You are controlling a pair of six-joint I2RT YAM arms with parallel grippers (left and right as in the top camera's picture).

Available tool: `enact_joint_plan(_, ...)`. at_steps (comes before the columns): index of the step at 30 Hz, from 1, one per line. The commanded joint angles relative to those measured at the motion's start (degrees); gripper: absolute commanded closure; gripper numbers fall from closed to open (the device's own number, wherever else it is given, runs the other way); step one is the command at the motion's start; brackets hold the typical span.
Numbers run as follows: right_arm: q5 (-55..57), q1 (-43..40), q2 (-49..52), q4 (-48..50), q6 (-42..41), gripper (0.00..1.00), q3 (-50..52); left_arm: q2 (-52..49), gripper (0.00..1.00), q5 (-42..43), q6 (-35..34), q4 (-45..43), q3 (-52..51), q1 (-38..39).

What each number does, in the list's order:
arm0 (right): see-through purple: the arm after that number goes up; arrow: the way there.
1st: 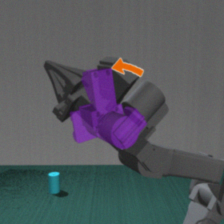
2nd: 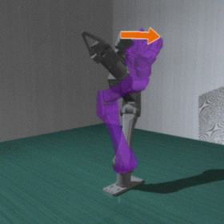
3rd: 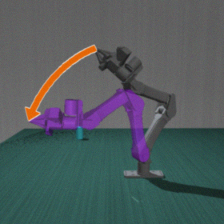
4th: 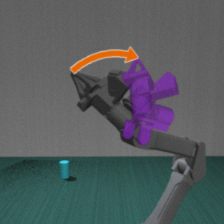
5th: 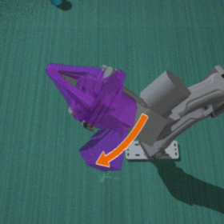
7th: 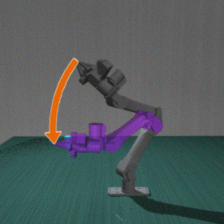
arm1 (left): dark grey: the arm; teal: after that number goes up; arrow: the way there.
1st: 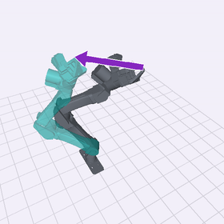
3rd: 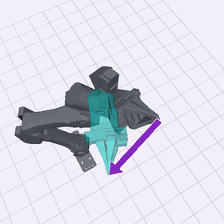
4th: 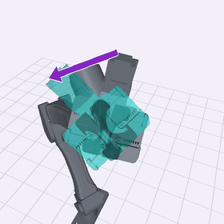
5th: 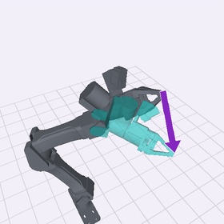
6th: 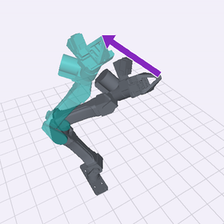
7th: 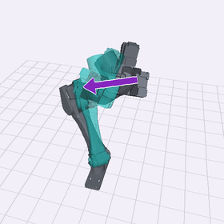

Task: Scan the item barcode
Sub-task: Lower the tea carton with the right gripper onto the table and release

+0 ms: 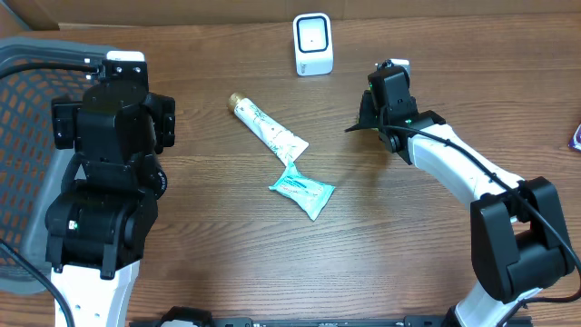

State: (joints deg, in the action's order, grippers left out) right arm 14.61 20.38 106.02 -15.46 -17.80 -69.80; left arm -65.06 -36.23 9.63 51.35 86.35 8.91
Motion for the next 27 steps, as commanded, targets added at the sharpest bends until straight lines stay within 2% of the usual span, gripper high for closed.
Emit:
enact_joint_plan(1, 0.8, 1.6, -1.7, -0.3, -0.9, 0.51, 1.1, -0.2, 0.01, 0.1, 0.5, -0.2, 0.0, 0.0)
enact_joint_plan(4, 0.8, 3.1, -2.4, -0.5, -0.9, 0.48, 1.1, -0.2, 0.01, 0.1, 0.5, -0.2, 0.0, 0.0)
enact_joint_plan(9, 1.0, 5.0, -4.1, -2.1, -0.9, 0.35, 1.1, -0.2, 0.0, 0.1, 0.5, -0.2, 0.0, 0.0)
enact_joint_plan(23, 1.4, 5.1, -5.2, -7.1, -3.3, 0.33, 1.1, -0.2, 0.0, 0.1, 0.5, -0.2, 0.0, 0.0)
enact_joint_plan(24, 1.4, 5.1, -5.3, -7.3, -3.3, 0.28, 1.1, -0.2, 0.01, 0.1, 0.5, -0.2, 0.0, 0.0)
enact_joint_plan(25, 1.4, 5.1, -5.7, -7.9, -3.3, 0.04, 1.1, -0.2, 0.01, 0.1, 0.5, -0.2, 0.0, 0.0)
enact_joint_plan(26, 1.4, 5.1, -6.1, -8.4, -3.3, 0.0, 1.1, -0.2, 0.0, 0.1, 0.5, -0.2, 0.0, 0.0)
enact_joint_plan(27, 1.4, 5.1, -6.6, -8.9, -3.2, 0.0, 1.1, -0.2, 0.01, 0.1, 0.5, -0.2, 0.0, 0.0)
